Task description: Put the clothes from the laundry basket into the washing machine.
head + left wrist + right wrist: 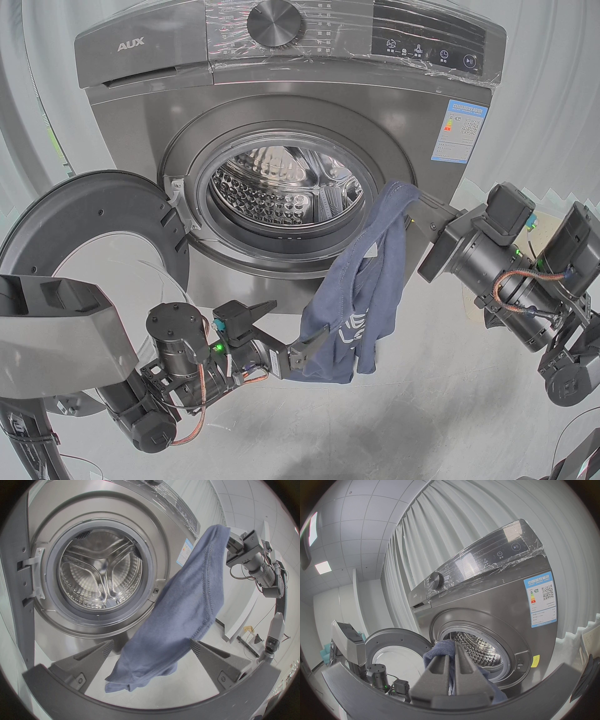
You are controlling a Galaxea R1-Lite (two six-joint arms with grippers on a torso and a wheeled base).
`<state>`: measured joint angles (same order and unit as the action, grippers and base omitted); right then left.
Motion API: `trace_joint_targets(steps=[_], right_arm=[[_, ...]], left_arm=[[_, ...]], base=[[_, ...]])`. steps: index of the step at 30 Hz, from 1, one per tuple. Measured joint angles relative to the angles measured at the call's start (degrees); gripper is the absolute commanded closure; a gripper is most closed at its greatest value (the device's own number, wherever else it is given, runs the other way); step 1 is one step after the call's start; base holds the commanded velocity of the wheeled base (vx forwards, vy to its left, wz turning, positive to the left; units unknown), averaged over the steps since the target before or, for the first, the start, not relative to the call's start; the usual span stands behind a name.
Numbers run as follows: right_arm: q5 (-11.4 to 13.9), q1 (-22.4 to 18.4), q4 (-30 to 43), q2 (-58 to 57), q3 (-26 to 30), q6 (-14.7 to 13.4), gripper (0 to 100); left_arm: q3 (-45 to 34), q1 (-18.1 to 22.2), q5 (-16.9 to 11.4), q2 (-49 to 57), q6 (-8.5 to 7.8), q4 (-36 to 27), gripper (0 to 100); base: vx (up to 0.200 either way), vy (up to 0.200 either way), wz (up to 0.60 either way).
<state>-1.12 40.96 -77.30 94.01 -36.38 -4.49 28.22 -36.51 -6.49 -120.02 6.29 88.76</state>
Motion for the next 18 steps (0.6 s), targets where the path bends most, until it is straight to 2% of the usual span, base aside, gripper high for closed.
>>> trace_joint_targets(steps=[11,18], right_arm=[[-0.11,-0.28,0.0,0.2,-0.28,-0.07,100],[-0.11,-0.26,-0.02,0.44,-0.37,-0.09,100]], left_arm=[[-0.46,-3.93,-0.99,1.33,-0.02,0.04,0],[3.22,-4.74,-0.57,0.54,-0.17,0.02,0]], base=[[0.0,0.0,0.0],[0.0,0.0,0.0]])
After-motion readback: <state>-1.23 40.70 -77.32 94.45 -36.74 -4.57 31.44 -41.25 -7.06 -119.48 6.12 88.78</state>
